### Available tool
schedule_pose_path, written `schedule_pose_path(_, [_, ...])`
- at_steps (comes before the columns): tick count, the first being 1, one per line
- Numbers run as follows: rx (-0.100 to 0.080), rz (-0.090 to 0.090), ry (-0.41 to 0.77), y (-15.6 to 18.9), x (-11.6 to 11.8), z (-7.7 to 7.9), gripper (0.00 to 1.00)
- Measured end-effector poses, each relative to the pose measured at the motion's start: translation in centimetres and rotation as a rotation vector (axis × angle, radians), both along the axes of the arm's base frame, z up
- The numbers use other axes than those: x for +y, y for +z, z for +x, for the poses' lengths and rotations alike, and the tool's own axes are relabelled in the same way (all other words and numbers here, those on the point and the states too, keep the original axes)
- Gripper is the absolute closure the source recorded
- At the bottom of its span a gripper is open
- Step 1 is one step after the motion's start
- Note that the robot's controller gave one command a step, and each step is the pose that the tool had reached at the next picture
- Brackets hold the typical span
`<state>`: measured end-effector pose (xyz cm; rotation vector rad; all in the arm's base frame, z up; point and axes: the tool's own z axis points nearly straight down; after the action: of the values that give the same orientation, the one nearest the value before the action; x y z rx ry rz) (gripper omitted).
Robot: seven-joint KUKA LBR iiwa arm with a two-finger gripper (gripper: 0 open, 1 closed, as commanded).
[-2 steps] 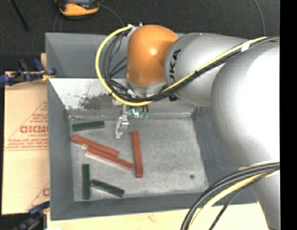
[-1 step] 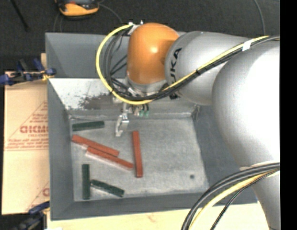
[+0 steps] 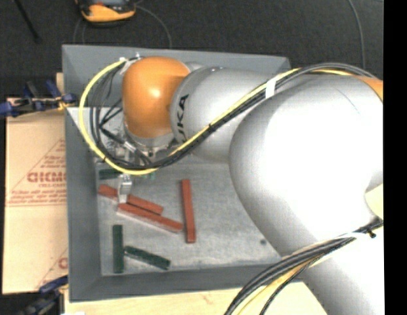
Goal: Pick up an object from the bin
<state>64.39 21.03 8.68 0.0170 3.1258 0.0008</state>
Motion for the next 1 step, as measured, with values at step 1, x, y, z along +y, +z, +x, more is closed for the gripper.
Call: schedule_pose_path(1, [-0.011,0.017,-0.005,-0.03,0.58,0.00,0.00])
